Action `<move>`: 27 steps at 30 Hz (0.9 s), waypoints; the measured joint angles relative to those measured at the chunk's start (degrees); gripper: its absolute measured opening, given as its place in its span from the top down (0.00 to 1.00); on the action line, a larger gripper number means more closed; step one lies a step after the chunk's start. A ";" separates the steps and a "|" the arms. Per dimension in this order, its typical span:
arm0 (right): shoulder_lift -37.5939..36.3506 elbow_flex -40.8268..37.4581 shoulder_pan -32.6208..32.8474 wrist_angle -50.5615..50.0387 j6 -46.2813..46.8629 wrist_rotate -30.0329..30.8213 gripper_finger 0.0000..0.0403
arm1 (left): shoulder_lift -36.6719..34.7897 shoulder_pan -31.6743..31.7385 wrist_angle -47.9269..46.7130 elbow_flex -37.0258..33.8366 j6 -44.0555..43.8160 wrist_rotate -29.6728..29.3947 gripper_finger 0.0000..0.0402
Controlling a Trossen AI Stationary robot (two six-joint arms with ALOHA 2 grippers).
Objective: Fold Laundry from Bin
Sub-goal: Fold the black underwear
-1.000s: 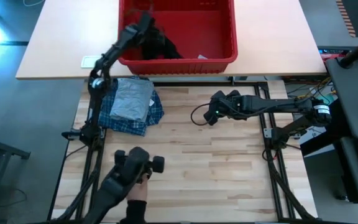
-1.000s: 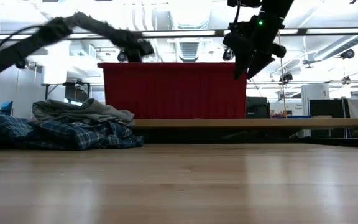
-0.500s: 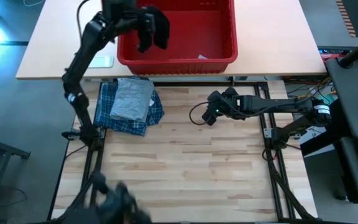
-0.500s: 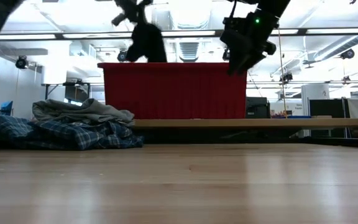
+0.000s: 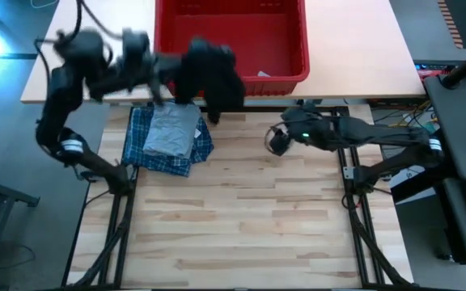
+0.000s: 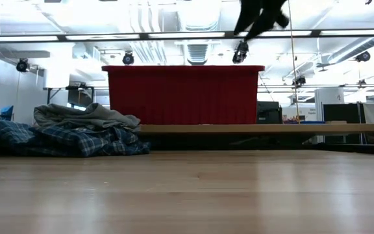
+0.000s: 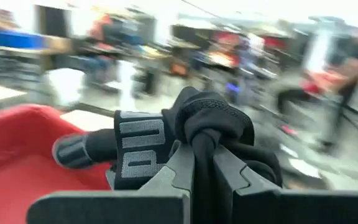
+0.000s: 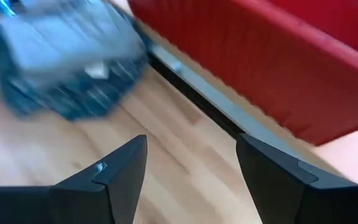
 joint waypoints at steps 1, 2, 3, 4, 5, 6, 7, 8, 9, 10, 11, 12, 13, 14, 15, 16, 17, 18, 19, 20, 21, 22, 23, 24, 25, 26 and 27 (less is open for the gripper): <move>-1.08 0.48 1.08 0.02 1.08 0.02 0.40 | -0.72 -3.44 -1.48 -0.38 0.21 -0.07 1.00; -2.31 0.86 2.30 0.04 2.52 0.01 0.41 | -1.25 -6.97 -3.25 -0.87 0.34 -0.79 1.00; -3.45 1.12 3.63 -0.06 4.18 0.04 0.41 | -1.70 -10.83 -4.97 -1.55 0.38 -2.41 1.00; -4.52 1.25 5.11 -0.26 5.89 0.03 0.41 | -2.02 -14.87 -6.45 -2.63 0.40 -5.13 1.00; -5.56 1.29 6.78 -0.50 7.76 -0.02 0.42 | -2.43 -19.01 -7.58 -4.24 0.40 -9.04 1.00; -6.53 1.28 8.50 -1.01 9.79 -0.01 0.42 | -2.83 -23.14 -8.24 -6.14 0.44 -13.21 1.00; -7.32 1.22 10.36 -1.52 12.16 -0.13 0.42 | -3.33 -26.97 -8.30 -8.42 0.59 -17.07 1.00; -8.03 1.15 12.40 -1.78 14.59 -0.27 0.42 | -3.85 -30.39 -7.96 -11.10 0.64 -20.43 1.00; -8.44 1.15 14.54 -2.14 17.33 -0.40 0.42 | -4.39 -33.40 -7.03 -13.95 0.72 -23.04 1.00; -8.63 1.07 16.72 -2.34 20.29 -0.38 0.42 | -4.84 -35.68 -5.47 -17.03 0.95 -24.69 1.00; -8.77 0.99 18.92 -2.47 23.10 -0.41 0.42 | -5.27 -37.29 -3.18 -20.31 1.01 -25.39 1.00; -8.65 0.96 21.16 -2.48 26.03 -0.39 0.42 | -5.54 -38.34 -0.05 -23.64 0.95 -25.49 1.00; -8.18 0.96 23.29 -2.20 28.69 -0.20 0.42 | -5.72 -38.90 3.05 -26.86 0.28 -25.22 1.00; -7.69 0.96 25.10 -1.87 31.08 -0.03 0.42 | -5.92 -39.11 6.01 -30.07 -0.86 -24.13 0.99; -7.08 0.96 26.57 -1.78 32.99 -0.12 0.42 | -6.10 -39.17 8.66 -33.19 -2.35 -22.41 0.99; -6.32 0.98 27.92 -1.82 34.97 -0.18 0.42 | -6.28 -39.16 11.35 -36.14 -3.75 -21.28 0.99; -5.54 1.02 29.22 -1.84 36.58 -0.10 0.42 | -6.50 -39.14 14.20 -39.29 -5.00 -20.87 0.99; -4.77 1.02 30.30 -1.85 37.76 -0.04 0.42 | -6.66 -39.06 16.68 -42.33 -5.70 -20.95 0.99; -3.93 1.02 31.33 -2.01 38.89 0.02 0.42 | -6.74 -38.92 18.88 -45.35 -6.37 -21.05 0.98; -3.05 1.02 32.16 -2.37 39.96 -0.01 0.42 | -6.72 -38.56 20.84 -48.32 -7.40 -21.17 0.98; -2.10 1.04 32.82 -2.64 41.02 -0.01 0.42 | -6.66 -38.15 22.57 -51.45 -9.01 -21.16 0.98; -1.16 1.03 33.33 -2.70 41.93 -0.11 0.42 | -6.58 -37.62 24.35 -54.76 -11.47 -21.16 0.98; -0.20 1.01 33.75 -2.79 42.87 -0.55 0.42 | -6.32 -36.97 26.75 -58.00 -14.11 -21.19 0.98; 0.74 0.95 34.13 -3.05 43.93 -1.20 0.42 | -6.11 -36.37 30.04 -61.45 -16.65 -21.24 0.98; 1.72 0.94 34.35 -3.34 44.70 -2.05 0.42 | -5.90 -35.99 33.42 -64.67 -18.88 -21.29 0.98; 2.75 0.94 34.53 -3.40 45.47 -2.87 0.42 | -5.62 -35.66 36.23 -67.54 -20.63 -21.39 0.98; 3.80 0.94 34.73 -3.52 46.04 -3.60 0.42 | -5.12 -35.33 39.28 -70.29 -22.03 -21.39 0.97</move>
